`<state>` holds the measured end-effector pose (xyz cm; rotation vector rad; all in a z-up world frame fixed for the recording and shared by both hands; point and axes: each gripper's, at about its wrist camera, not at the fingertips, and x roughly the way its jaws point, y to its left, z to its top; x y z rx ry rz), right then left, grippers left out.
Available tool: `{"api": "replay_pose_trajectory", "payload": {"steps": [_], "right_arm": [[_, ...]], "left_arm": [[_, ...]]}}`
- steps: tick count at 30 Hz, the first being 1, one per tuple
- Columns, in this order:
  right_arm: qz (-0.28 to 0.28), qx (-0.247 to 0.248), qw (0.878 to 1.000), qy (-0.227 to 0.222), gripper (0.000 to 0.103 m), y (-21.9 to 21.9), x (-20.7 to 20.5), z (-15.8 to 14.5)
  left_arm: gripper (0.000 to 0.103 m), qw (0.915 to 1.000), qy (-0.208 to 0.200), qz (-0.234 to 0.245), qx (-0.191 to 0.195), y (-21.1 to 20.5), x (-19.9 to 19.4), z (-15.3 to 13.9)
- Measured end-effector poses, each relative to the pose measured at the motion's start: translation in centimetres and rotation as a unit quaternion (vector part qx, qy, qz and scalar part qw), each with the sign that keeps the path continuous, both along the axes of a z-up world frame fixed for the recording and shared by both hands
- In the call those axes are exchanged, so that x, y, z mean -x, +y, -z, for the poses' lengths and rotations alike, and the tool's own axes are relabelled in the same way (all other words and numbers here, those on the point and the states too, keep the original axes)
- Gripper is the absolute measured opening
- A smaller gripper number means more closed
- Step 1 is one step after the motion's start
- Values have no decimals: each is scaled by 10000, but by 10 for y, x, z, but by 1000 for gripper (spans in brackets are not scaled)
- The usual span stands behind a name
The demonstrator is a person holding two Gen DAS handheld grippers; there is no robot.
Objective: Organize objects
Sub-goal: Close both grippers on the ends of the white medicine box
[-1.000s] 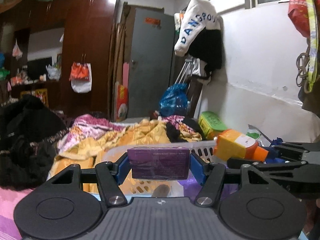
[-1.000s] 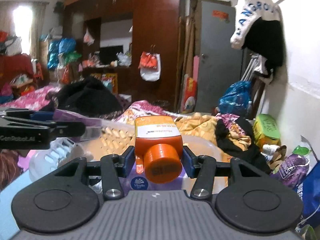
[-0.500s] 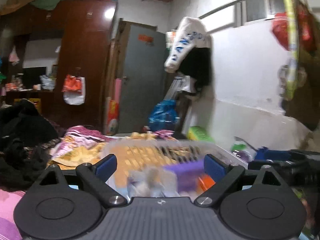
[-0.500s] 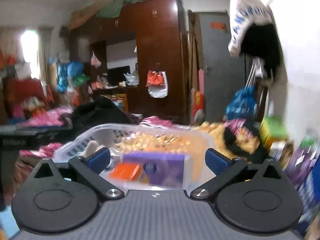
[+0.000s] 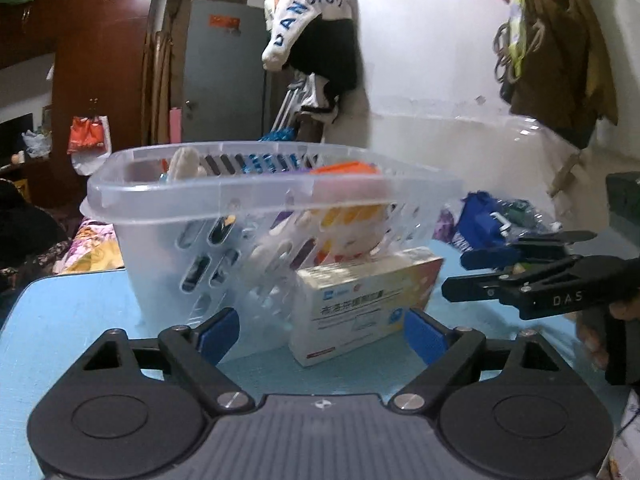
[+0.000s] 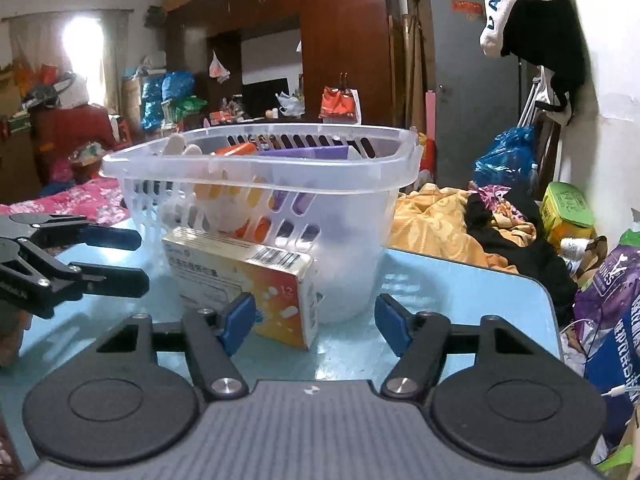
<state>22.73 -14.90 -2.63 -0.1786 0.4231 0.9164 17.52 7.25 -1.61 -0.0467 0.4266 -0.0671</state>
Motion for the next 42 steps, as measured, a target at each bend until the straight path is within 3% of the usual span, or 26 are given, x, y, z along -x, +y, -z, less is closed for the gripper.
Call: {"api": "replay_pose_trajectory", "payload": {"steps": [3,6,7,9,18,19,20,21,29,42], "right_arm": [[-16,43,10000,3,66,4,0,4],[-37,111,9999,-45,57,8,1,5],[-50,113,9999,-49,52,8,1,6],[-108,133,9998,-109,44,9,3,6],[-286,236,9987,-351,36,17,13,8],[-297,248,9986,-371,35,17,14,8],[-304,257,9985,-387,33,18,13,8],[-308,263,9984,-396,31,18,13,8],[-150,226,9979,-591,27,14,24,3],[5,-23,9936,-1125,23,8,68,-18]], "left_arm": [[91,9999,53,-103,-83,-1,-7,4],[85,9999,106,-49,-91,-4,-13,4],[78,9998,116,-48,-121,-5,-14,5],[77,9997,35,-114,-220,-9,-15,5],[67,9983,-8,-295,-500,-12,-16,2],[61,9981,-11,-307,-526,-12,-16,2],[47,9983,-2,-271,-524,-13,-16,2],[39,9988,59,-175,-456,-12,-17,2],[34,9977,-27,-184,-653,-21,-7,4],[33,9936,-794,-254,-762,-28,43,-11]]}}
